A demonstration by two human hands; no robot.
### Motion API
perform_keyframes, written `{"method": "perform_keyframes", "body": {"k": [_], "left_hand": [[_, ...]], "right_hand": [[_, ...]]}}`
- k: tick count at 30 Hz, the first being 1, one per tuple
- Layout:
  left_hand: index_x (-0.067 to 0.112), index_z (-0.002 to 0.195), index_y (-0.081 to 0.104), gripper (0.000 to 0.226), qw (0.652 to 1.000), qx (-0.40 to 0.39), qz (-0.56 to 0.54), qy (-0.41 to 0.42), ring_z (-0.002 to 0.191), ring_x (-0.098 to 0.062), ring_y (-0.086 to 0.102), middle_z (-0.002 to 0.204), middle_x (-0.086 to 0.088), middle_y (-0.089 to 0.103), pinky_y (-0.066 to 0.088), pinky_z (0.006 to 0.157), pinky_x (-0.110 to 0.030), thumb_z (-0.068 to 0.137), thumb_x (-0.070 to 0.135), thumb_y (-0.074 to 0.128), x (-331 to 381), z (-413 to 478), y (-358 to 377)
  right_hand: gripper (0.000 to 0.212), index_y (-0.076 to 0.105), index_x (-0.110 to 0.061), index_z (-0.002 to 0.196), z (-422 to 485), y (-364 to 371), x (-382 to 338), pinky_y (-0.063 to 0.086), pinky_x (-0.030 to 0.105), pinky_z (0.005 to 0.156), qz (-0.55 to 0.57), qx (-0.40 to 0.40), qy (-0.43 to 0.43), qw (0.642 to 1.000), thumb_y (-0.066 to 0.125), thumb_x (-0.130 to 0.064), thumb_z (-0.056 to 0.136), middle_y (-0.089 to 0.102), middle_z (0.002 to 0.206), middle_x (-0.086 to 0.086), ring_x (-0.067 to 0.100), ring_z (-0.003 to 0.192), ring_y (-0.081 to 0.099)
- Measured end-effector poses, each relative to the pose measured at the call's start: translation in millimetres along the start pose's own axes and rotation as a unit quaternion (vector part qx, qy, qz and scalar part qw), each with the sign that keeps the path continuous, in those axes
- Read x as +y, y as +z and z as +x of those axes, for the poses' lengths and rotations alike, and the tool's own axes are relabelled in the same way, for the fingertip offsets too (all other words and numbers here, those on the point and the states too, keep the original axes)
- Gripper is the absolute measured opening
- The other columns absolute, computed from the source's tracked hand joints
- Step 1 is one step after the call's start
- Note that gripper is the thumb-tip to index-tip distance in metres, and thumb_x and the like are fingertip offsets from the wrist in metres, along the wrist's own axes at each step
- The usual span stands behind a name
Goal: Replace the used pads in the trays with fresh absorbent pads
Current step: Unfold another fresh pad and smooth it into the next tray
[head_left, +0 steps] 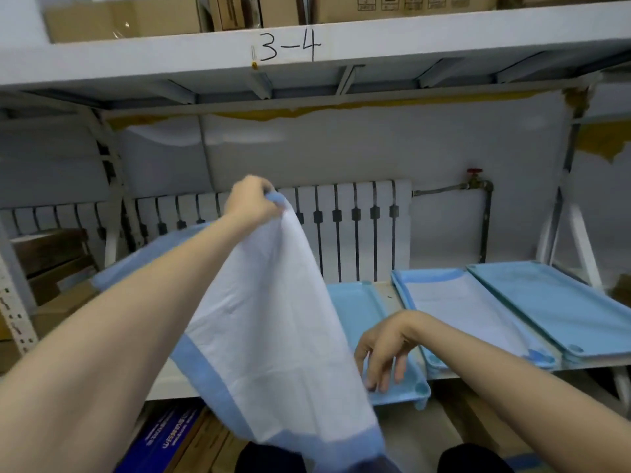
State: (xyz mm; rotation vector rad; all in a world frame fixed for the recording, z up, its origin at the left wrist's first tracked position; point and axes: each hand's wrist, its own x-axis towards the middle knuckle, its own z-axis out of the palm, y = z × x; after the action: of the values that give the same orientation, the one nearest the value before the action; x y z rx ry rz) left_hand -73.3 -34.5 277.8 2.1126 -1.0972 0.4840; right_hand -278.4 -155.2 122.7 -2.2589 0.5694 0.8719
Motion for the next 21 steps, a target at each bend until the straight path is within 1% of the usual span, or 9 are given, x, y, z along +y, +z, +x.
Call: {"method": "perform_keyframes", "body": {"k": [2,4,6,9,12,14,16,19,21], "left_hand": [[0.005,0.065,0.052,0.020,0.991,-0.123,-0.025,0.035,0.062,-0.018,0.038,0.065,-0.005,0.041,0.029,0.054,-0.029,0.071,0.013,0.069,-2,-6,18],[0.011,0.066,0.048,0.024,0.974,-0.214,-0.047,0.060,0.062,-0.017,0.036,0.067,-0.006,0.036,0.028,0.055,-0.031,0.072,0.015,0.071,1,-13,35],[0.014,0.064,0.044,0.029,0.961,-0.261,-0.055,0.078,0.060,-0.017,0.035,0.066,-0.005,0.036,0.029,0.055,-0.030,0.072,0.018,0.072,6,-19,50],[0.018,0.060,0.035,0.040,0.952,-0.287,-0.078,0.072,0.056,-0.013,0.032,0.063,0.000,0.033,0.030,0.055,-0.027,0.078,0.018,0.071,4,-24,63],[0.018,0.079,0.052,0.025,0.947,-0.317,-0.049,0.004,0.071,-0.013,0.052,0.080,0.002,0.053,0.043,0.065,-0.028,0.076,0.025,0.076,-14,-23,66],[0.017,0.100,0.049,0.044,0.922,-0.382,0.056,-0.041,0.091,-0.017,0.055,0.098,0.002,0.053,0.047,0.080,-0.030,0.073,0.034,0.079,-29,-24,62],[0.015,0.106,0.047,0.046,0.897,-0.422,0.115,-0.067,0.098,-0.021,0.054,0.107,-0.001,0.053,0.046,0.085,-0.031,0.075,0.031,0.077,-44,-25,62],[0.016,0.081,0.052,0.021,0.917,-0.362,0.143,-0.082,0.078,-0.019,0.054,0.082,-0.002,0.054,0.042,0.060,-0.025,0.074,0.019,0.072,-67,-27,71],[0.016,0.066,0.050,0.022,0.947,-0.285,0.109,-0.105,0.064,-0.017,0.047,0.066,0.000,0.047,0.032,0.052,-0.024,0.071,0.018,0.072,-77,-27,78]], "right_hand": [[0.061,0.043,-0.021,0.136,2,-10,-2,0.048,0.031,0.090,0.031,0.096,-0.040,0.994,0.071,-0.033,0.084,0.057,0.128,-0.001,0.012,0.107,0.057],[0.062,0.043,-0.022,0.134,6,-18,-12,0.046,0.030,0.094,0.187,0.235,-0.178,0.937,0.074,-0.033,0.081,0.054,0.129,-0.006,0.010,0.112,0.055],[0.046,0.054,-0.016,0.122,16,-24,-24,0.051,0.028,0.089,0.266,0.346,-0.263,0.860,0.073,-0.028,0.081,0.063,0.118,-0.002,0.011,0.104,0.062],[0.013,0.058,-0.009,0.089,28,-28,-36,0.044,0.025,0.061,0.250,0.448,-0.266,0.816,0.058,-0.022,0.091,0.058,0.078,0.003,0.017,0.068,0.053],[0.013,0.060,-0.009,0.092,37,-33,-25,0.041,0.021,0.059,0.272,0.468,-0.274,0.795,0.048,-0.013,0.094,0.058,0.080,0.000,0.012,0.069,0.051],[0.017,0.060,-0.014,0.101,42,-34,-13,0.047,0.014,0.059,0.328,0.467,-0.253,0.781,0.045,-0.010,0.095,0.065,0.094,-0.001,0.008,0.076,0.059],[0.019,0.060,-0.017,0.098,45,-36,-1,0.045,0.013,0.052,0.386,0.466,-0.231,0.762,0.045,-0.007,0.094,0.066,0.092,-0.001,0.007,0.073,0.061],[0.023,0.064,-0.012,0.100,52,-43,20,0.049,0.023,0.056,0.447,0.455,-0.192,0.746,0.046,-0.004,0.090,0.070,0.094,0.005,0.016,0.076,0.064],[0.019,0.063,-0.014,0.096,57,-46,29,0.046,0.026,0.058,0.485,0.442,-0.159,0.737,0.048,-0.007,0.088,0.069,0.089,0.005,0.020,0.075,0.062]]}}
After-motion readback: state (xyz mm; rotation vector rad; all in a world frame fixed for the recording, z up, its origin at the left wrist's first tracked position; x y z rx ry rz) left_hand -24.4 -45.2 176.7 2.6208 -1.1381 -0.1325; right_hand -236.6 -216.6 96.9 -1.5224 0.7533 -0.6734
